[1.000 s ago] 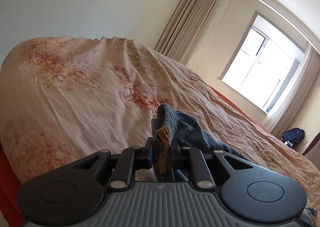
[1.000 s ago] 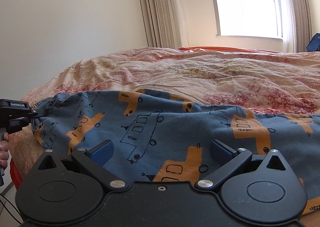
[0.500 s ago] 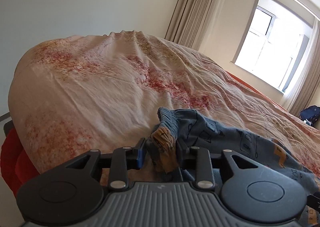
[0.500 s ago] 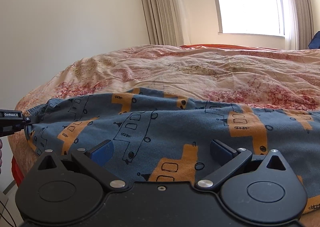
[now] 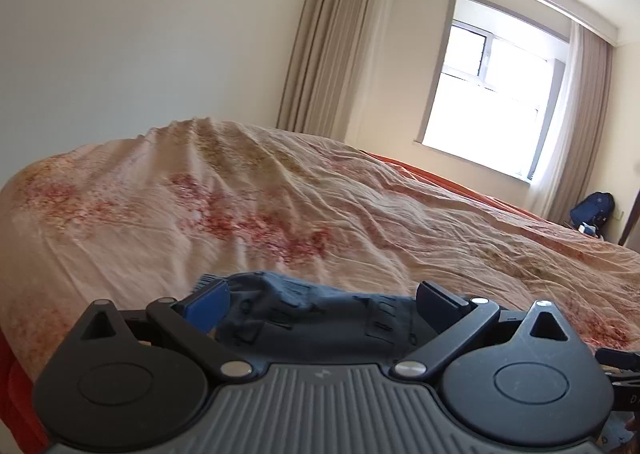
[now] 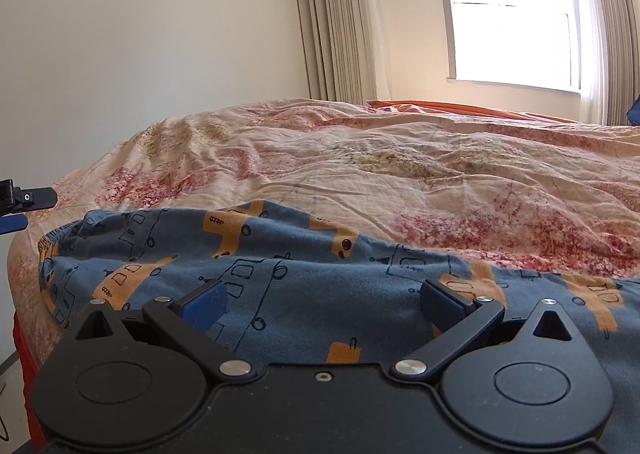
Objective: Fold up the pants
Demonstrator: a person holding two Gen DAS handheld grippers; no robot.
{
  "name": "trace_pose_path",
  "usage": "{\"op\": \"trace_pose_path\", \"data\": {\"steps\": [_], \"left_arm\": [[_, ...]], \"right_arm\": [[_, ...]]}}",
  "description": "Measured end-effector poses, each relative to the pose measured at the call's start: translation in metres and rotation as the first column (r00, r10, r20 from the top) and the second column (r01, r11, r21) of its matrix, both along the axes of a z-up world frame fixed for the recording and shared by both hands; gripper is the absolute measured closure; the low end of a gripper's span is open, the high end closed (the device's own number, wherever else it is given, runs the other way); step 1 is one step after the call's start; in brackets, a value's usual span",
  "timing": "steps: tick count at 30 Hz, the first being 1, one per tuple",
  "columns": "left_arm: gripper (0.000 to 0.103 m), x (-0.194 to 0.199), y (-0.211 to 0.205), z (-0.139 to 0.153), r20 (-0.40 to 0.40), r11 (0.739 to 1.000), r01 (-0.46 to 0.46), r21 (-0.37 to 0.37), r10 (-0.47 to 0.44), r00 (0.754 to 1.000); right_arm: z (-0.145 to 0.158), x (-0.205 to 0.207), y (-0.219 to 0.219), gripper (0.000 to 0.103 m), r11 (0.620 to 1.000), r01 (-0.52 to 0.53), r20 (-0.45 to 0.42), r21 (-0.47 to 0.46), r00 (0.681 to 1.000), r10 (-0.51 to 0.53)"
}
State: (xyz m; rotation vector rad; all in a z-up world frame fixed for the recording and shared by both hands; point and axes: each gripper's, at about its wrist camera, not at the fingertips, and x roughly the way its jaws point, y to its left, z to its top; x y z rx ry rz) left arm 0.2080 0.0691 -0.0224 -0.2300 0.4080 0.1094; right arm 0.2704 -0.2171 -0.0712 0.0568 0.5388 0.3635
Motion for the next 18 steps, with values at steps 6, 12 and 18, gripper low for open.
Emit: {"op": "trace_pose_path", "data": {"steps": [6,12,18], "left_arm": [[0.001,0.039,-0.037,-0.025,-0.076,0.991,0.134,0.024,-0.132,0.988],[0.001,0.052,-0.041,-0.056,-0.136,0.974,0.193,0.121,-0.177,0.975],[0.001,0.043,-0.039,-0.070,-0.116,0.960,0.220,0.174,-0.202,0.973]], "right_arm": [[0.008,0.039,-0.014,0.001,1.000,-0.016,-0.030,-0.007,0.999,0.016],[0.007,0.090,-0.010,0.001,0.995,-0.089,-0.084,0.053,0.992,0.094],[0.002,0.132,0.032,0.035,0.964,-0.256,-0.128,0.073,0.956,0.264]]}}
